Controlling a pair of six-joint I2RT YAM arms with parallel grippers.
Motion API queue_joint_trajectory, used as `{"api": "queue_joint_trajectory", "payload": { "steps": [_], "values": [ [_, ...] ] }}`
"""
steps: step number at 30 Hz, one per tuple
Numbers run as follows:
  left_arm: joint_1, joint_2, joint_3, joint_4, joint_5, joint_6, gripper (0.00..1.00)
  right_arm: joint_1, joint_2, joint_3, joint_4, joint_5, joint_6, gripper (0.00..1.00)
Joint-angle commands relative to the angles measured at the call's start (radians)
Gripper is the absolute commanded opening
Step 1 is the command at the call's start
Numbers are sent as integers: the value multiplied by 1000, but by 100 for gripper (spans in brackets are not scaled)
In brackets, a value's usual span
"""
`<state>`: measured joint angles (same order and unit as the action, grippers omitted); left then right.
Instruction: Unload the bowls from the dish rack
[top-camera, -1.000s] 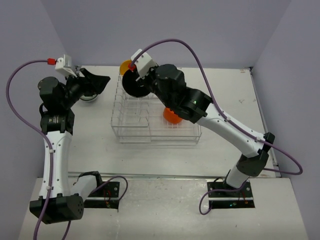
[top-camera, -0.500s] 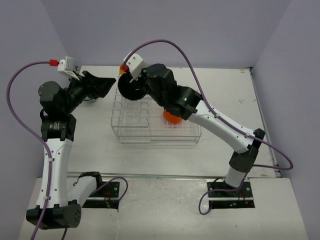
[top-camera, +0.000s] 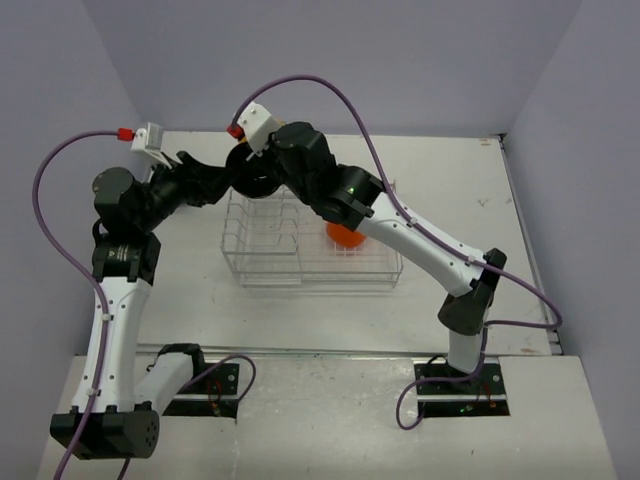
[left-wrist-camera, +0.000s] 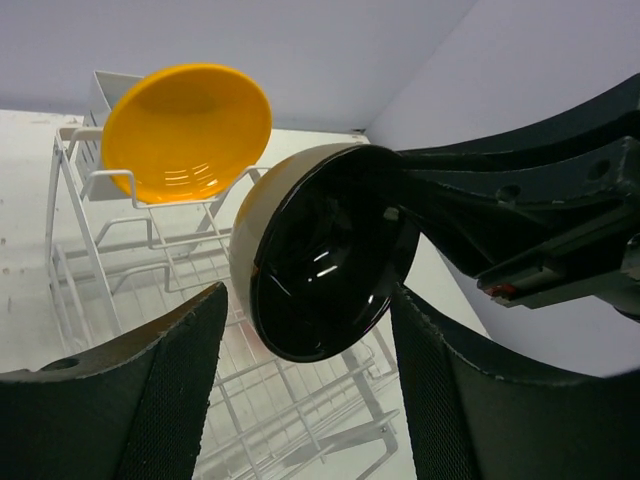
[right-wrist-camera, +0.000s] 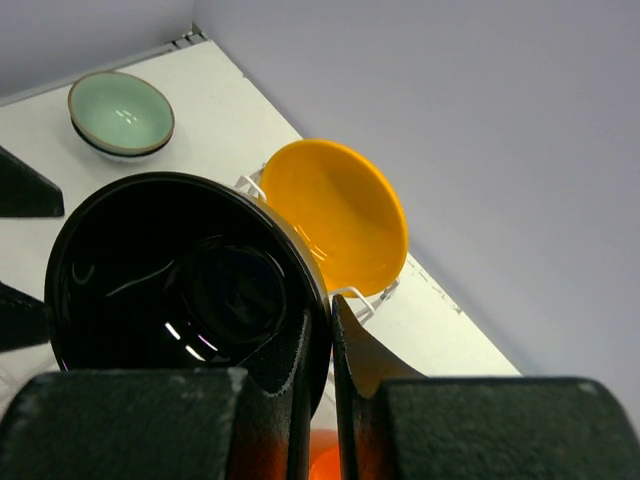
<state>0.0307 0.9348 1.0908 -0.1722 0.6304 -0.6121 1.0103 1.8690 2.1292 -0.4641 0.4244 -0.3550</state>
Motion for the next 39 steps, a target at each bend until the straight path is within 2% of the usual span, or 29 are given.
{"api": "queue_joint_trajectory", "payload": {
  "steps": [1,13,21,24,27,30,39],
  "values": [
    [-15,-5,-11,34,-12,-5,66,-2,-14,101,65,-16,30,0],
    [-58,58,3,56,-72,0,60,7,-8,123,42,-32,51,0],
    [-95,94,23,68,-112,3,48,19,-11,121,42,-38,53,0],
    [-101,104,27,71,-116,3,40,24,-18,112,47,-36,48,0],
    [-107,105,29,71,-127,3,27,24,-21,103,50,-33,45,0],
    [-110,111,34,71,-133,5,2,27,-24,95,53,-33,42,0],
    [-117,122,52,66,-162,-14,0,39,-22,89,64,-21,22,0]
  ]
}}
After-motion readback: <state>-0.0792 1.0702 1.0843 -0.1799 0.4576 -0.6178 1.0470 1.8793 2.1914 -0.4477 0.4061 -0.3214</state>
